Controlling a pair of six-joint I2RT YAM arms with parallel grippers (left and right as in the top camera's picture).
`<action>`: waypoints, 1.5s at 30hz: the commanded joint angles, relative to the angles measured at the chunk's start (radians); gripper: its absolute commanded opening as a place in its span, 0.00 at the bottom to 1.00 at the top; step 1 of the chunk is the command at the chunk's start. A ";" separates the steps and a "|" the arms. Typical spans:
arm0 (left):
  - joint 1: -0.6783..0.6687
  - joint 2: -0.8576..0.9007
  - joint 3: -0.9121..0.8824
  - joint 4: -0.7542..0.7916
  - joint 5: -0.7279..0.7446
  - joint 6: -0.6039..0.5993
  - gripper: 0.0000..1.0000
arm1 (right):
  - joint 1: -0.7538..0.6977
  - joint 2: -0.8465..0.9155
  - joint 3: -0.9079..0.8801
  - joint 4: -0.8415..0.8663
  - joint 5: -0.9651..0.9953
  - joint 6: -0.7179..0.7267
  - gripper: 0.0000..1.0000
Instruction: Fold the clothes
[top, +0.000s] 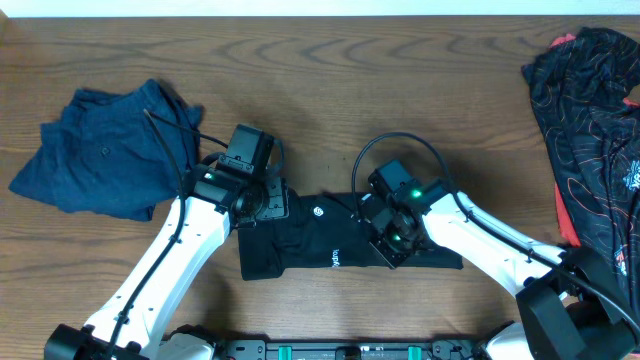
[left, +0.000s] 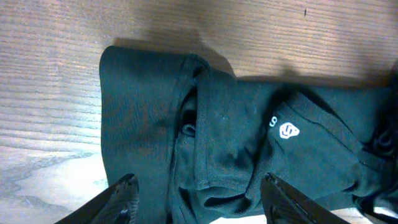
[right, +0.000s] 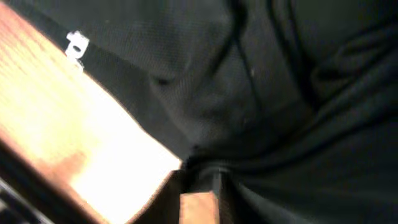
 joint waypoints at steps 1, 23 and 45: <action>0.004 0.006 -0.016 0.000 -0.002 -0.008 0.64 | 0.011 0.006 -0.005 0.021 0.063 0.059 0.23; 0.004 0.183 -0.032 -0.030 -0.002 -0.001 0.75 | -0.023 -0.119 0.121 0.017 0.262 0.270 0.32; 0.004 0.422 -0.034 0.041 0.141 0.056 0.20 | -0.031 -0.117 0.121 0.000 0.262 0.269 0.33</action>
